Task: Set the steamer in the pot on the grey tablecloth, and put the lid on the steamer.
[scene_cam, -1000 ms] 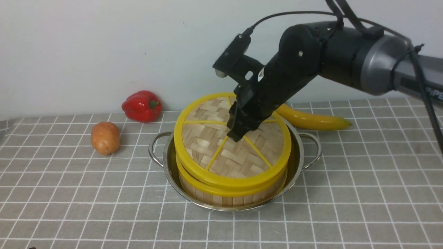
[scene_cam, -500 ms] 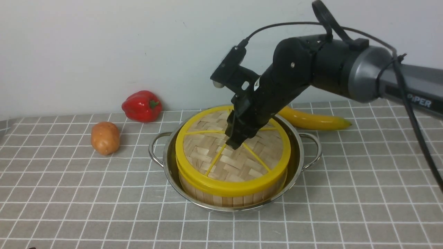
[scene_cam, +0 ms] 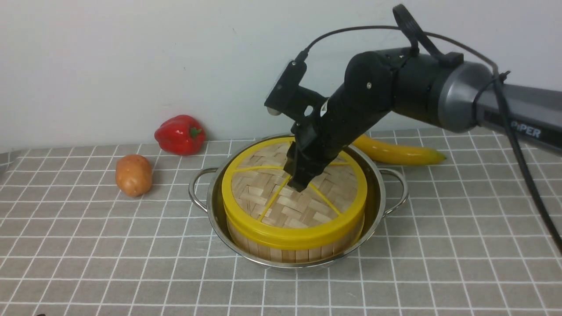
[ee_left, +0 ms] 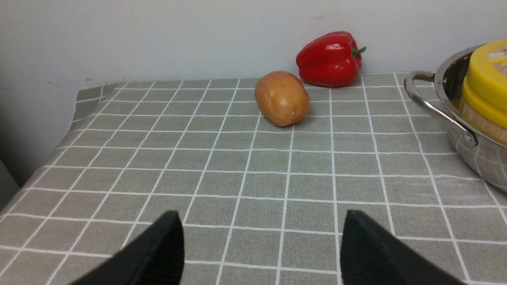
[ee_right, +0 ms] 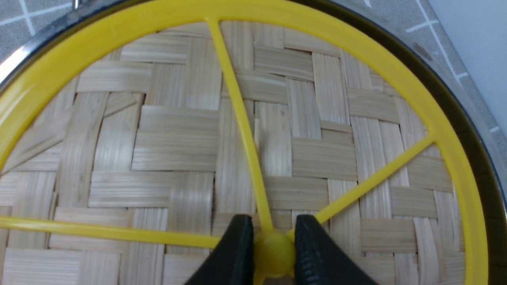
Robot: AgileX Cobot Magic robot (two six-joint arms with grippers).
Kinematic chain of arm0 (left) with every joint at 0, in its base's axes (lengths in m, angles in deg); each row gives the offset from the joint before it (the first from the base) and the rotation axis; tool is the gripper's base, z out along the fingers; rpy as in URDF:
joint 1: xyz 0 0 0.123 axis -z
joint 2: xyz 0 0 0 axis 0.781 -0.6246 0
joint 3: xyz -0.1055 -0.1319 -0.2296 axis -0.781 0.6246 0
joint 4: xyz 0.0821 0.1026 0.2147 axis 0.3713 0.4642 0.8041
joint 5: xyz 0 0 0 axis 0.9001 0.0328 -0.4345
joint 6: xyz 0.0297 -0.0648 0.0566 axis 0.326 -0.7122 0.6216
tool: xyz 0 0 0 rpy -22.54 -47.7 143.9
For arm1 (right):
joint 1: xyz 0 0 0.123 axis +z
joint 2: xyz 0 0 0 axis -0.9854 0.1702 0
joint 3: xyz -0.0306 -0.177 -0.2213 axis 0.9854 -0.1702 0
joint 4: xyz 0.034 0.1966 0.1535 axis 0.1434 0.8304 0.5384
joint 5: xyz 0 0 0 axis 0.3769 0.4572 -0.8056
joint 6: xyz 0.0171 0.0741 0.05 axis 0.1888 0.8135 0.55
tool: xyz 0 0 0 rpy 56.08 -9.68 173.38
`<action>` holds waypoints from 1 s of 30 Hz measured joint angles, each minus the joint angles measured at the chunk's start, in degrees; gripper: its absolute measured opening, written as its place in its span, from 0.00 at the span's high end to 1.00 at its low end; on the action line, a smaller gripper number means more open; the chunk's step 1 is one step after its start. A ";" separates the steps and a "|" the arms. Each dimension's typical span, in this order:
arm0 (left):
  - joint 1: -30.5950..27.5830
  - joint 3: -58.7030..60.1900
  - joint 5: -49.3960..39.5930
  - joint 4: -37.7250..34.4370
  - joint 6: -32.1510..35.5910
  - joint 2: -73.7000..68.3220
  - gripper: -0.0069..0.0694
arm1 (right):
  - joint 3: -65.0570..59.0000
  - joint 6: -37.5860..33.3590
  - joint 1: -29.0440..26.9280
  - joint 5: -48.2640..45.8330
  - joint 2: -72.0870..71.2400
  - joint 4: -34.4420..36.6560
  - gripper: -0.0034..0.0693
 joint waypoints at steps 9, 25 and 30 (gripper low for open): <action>0.00 0.00 0.00 0.00 0.00 0.00 0.26 | 0.00 -0.02 0.00 -0.05 0.00 0.07 0.75; 0.00 0.00 0.00 0.00 0.00 0.00 0.26 | 1.85 5.01 0.00 0.17 -8.04 -3.08 0.28; 0.00 0.00 0.00 0.00 0.00 0.00 0.26 | 2.43 11.47 0.00 0.70 -16.76 -3.09 0.62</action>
